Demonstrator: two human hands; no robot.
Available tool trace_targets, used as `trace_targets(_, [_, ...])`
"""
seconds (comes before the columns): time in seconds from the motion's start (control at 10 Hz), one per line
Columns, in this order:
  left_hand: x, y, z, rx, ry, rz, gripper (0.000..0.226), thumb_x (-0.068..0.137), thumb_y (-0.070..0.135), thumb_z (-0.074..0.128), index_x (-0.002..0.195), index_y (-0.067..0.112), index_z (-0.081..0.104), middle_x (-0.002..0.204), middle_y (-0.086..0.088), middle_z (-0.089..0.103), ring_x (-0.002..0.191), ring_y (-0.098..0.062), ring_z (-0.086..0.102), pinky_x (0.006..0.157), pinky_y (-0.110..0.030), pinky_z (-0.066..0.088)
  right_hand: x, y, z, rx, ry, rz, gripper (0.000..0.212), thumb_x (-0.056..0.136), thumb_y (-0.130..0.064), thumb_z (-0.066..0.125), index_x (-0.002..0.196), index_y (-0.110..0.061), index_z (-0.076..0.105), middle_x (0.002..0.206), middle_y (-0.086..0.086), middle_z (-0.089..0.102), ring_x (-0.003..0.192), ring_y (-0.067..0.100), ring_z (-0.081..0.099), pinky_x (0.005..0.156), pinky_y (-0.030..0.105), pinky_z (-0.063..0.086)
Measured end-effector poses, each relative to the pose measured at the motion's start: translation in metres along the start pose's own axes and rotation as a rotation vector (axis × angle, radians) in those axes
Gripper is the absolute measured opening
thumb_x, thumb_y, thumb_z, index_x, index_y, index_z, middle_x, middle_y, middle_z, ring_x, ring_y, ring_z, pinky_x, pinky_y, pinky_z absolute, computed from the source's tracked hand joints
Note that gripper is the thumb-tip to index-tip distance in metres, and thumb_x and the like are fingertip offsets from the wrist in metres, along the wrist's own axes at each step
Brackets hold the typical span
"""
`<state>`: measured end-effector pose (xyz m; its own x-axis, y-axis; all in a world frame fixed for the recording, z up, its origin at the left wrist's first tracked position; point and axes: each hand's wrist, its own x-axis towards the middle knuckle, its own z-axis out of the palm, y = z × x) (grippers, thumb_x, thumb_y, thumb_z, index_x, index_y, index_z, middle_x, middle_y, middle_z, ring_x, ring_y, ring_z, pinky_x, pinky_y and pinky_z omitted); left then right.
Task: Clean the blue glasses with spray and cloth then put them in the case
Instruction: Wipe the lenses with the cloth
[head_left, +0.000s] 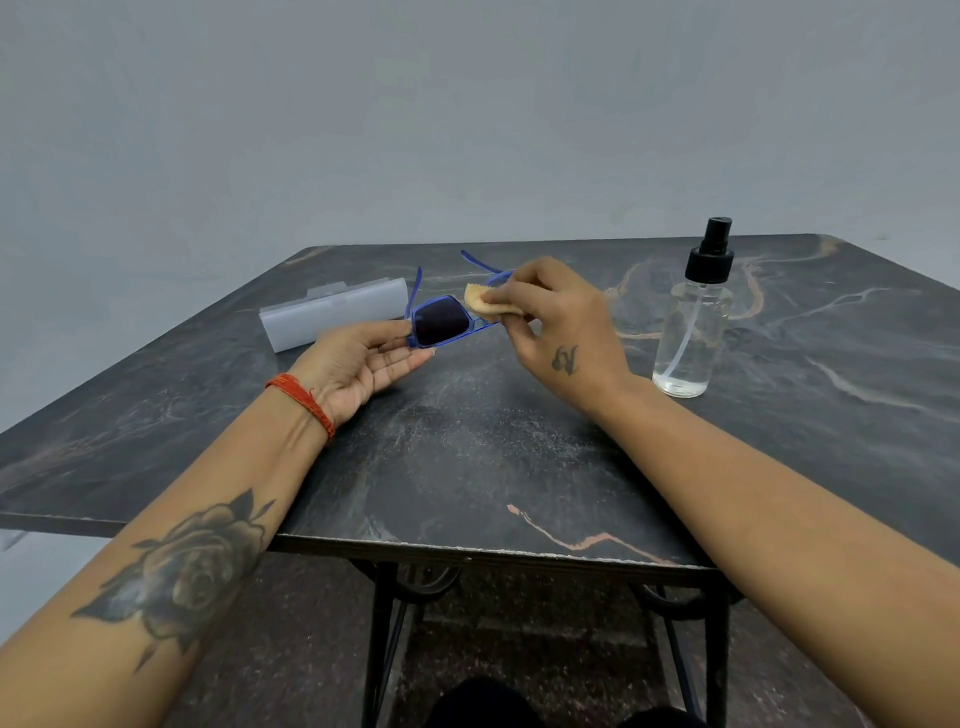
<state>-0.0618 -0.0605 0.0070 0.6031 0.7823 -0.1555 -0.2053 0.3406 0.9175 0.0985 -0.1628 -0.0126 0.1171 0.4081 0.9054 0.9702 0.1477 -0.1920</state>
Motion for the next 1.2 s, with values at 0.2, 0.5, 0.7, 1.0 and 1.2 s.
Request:
trace_targets(0.2, [-0.001, 0.000, -0.001, -0.008, -0.004, -0.014, 0.013, 0.089, -0.003, 0.048, 0.082, -0.003, 0.059, 0.061, -0.010, 0.070, 0.057, -0.015, 0.069, 0.054, -0.021, 0.057, -0.001, -0.001, -0.001, -0.027, -0.068, 0.028, 0.016, 0.065, 0.006, 0.064, 0.071, -0.007, 0.071, 0.075, 0.007, 0.063, 0.061, 0.025, 0.058, 0.051, 0.029, 0.046])
trace_targets(0.5, [0.001, 0.000, -0.001, 0.013, 0.001, -0.018, 0.011, 0.089, -0.004, 0.048, 0.083, -0.004, 0.058, 0.059, -0.010, 0.070, 0.055, -0.015, 0.069, 0.050, -0.021, 0.055, 0.002, 0.003, -0.007, -0.036, 0.019, 0.318, 0.018, 0.066, 0.003, 0.059, 0.074, -0.008, 0.071, 0.077, 0.009, 0.064, 0.065, 0.024, 0.058, 0.058, 0.023, 0.035])
trace_targets(0.7, [0.003, 0.000, -0.003, 0.018, 0.005, -0.017, 0.010, 0.088, -0.004, 0.049, 0.085, -0.005, 0.058, 0.060, -0.010, 0.070, 0.055, -0.015, 0.069, 0.050, -0.021, 0.055, 0.003, 0.004, -0.004, -0.021, 0.082, 0.304, 0.014, 0.078, -0.005, 0.064, 0.087, -0.010, 0.073, 0.082, 0.009, 0.063, 0.066, 0.012, 0.050, 0.059, 0.021, 0.040])
trace_targets(1.0, [0.001, -0.001, -0.001, 0.018, 0.002, -0.025, 0.010, 0.088, -0.004, 0.049, 0.084, -0.004, 0.058, 0.060, -0.010, 0.070, 0.055, -0.015, 0.069, 0.050, -0.021, 0.055, 0.000, 0.000, 0.003, 0.013, 0.039, 0.033, 0.015, 0.081, -0.004, 0.066, 0.093, -0.008, 0.073, 0.080, 0.009, 0.061, 0.069, 0.005, 0.053, 0.059, 0.021, 0.046])
trace_targets(1.2, [0.000, 0.000, -0.001, 0.002, 0.014, -0.042, 0.010, 0.088, -0.004, 0.049, 0.085, -0.004, 0.059, 0.060, -0.011, 0.070, 0.055, -0.015, 0.069, 0.049, -0.020, 0.055, -0.001, 0.000, 0.005, -0.044, -0.046, -0.019, 0.020, 0.070, 0.003, 0.071, 0.083, -0.012, 0.074, 0.082, 0.004, 0.066, 0.071, 0.021, 0.062, 0.062, 0.018, 0.039])
